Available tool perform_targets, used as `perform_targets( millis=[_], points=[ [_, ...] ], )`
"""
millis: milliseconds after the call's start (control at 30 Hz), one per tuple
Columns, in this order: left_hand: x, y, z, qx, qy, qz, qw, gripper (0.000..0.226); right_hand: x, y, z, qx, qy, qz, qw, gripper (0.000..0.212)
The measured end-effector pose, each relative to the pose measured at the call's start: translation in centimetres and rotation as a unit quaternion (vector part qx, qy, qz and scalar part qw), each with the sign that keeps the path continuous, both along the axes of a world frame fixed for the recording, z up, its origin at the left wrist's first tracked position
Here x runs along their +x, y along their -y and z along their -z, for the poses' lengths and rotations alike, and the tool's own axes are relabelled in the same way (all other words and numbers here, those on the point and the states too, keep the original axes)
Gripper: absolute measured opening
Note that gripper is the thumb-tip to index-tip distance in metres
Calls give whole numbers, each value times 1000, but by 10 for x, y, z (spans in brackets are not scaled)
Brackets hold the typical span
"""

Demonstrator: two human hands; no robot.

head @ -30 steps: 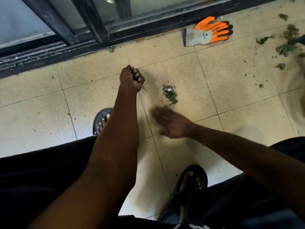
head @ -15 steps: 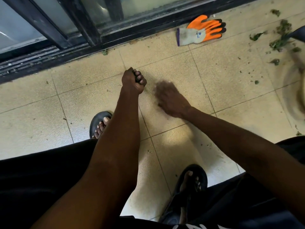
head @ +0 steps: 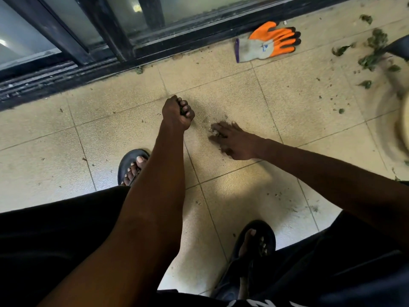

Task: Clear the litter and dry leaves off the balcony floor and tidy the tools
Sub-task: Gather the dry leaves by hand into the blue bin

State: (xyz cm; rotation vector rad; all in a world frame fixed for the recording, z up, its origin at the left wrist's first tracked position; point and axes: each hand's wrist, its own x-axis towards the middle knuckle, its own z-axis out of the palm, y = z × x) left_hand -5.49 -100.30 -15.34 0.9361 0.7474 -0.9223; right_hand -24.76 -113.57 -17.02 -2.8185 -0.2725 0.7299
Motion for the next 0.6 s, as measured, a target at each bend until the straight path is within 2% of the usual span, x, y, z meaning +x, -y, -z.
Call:
perform_targets(
  millis=[100,200,267,333,400,500,533,600],
  points=[
    [-7,1,2,8,-4,13,1000,40,-17,-5,-3,-13,38,-8,999,64],
    [-18,4,4,14,-10,29,999,40,-32,-10,-12,-20,165,-26,986,48],
    [-27,7,3,18,-15,44,999,40,-38,-12,-10,-46,260,-53,963,34],
    [-35,10,3,25,-18,58,998,40,-43,-10,-1,-31,270,-33,962,32],
    [-42,12,3,32,-19,73,997,40,-44,-8,6,7,231,-2,973,42],
    [-52,15,2,36,-14,102,994,38,-44,-12,3,7,213,31,977,30],
    [-54,17,1,39,-12,114,993,37,-43,-13,3,-1,203,70,977,34],
    [-60,21,-1,43,-8,140,989,36,-37,-10,-3,16,196,226,954,38]
  ],
)
